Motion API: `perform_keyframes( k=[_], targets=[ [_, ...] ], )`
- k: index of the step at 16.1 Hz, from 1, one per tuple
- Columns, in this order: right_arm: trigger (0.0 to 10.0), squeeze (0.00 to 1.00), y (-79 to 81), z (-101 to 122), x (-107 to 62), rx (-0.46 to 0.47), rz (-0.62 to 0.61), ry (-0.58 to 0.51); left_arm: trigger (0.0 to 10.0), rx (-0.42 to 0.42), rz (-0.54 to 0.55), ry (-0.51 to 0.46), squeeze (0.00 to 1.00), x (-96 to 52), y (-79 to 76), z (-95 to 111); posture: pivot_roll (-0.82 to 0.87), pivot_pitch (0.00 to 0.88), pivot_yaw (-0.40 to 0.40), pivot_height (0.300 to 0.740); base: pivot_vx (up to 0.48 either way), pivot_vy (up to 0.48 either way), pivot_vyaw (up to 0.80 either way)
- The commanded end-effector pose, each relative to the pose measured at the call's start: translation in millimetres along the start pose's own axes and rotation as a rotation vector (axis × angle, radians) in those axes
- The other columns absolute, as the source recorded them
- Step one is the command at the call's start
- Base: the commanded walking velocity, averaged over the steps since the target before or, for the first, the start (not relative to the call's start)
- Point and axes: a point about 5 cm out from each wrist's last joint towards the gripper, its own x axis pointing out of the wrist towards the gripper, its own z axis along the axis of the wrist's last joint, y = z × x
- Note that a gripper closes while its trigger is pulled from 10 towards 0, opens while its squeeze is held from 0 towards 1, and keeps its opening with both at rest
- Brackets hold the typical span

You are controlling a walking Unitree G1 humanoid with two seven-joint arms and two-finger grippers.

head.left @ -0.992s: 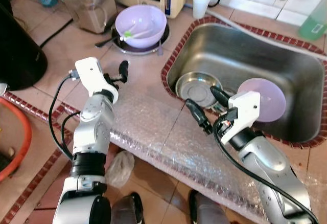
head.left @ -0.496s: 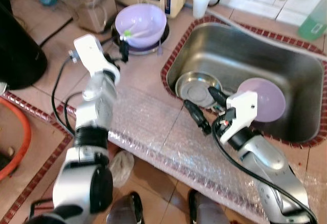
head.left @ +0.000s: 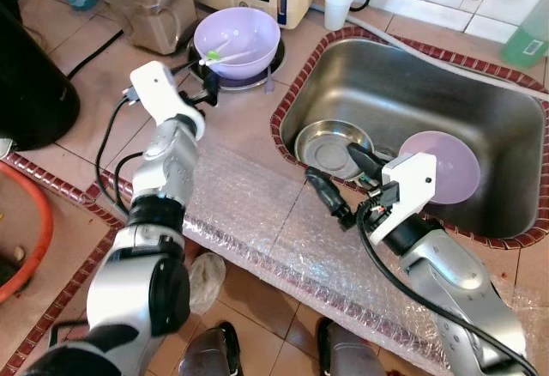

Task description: Kitchen organization

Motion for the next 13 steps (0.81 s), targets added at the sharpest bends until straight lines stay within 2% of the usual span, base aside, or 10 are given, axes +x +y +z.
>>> perform_keyframes(
  k=[1,5,7,12,13],
  targets=[
    [10.0,0.00,6.9,2.8,-0.7,0.010,0.041,-0.003,10.0,0.001,0.005,0.008,0.00,1.0,2.0,-1.0,-0.27,0.238,0.087,0.740,0.000,0.000,0.00],
    [10.0,0.00,10.4,2.9,-0.3,-0.002,0.054,-0.002,10.0,-0.029,0.017,0.055,0.00,8.0,-1.0,1.0,-0.28,0.233,0.093,0.740,0.000,0.000,0.00],
    [10.0,0.00,10.9,2.5,-0.2,-0.002,0.056,0.002,10.0,-0.012,0.022,0.091,0.00,9.2,-0.6,-1.6,-0.28,0.227,0.094,0.740,0.000,0.000,0.00],
    [10.0,0.00,11.1,2.7,-0.3,-0.002,0.057,0.004,10.0,0.001,0.020,0.100,0.00,9.5,-0.6,-2.3,-0.28,0.227,0.094,0.740,0.000,0.000,0.00],
    [10.0,0.00,11.2,1.7,1.3,-0.002,0.060,0.007,10.0,0.009,0.035,0.134,0.00,8.7,2.9,-5.6,-0.25,0.209,0.095,0.740,0.000,0.000,0.00]
  ],
)
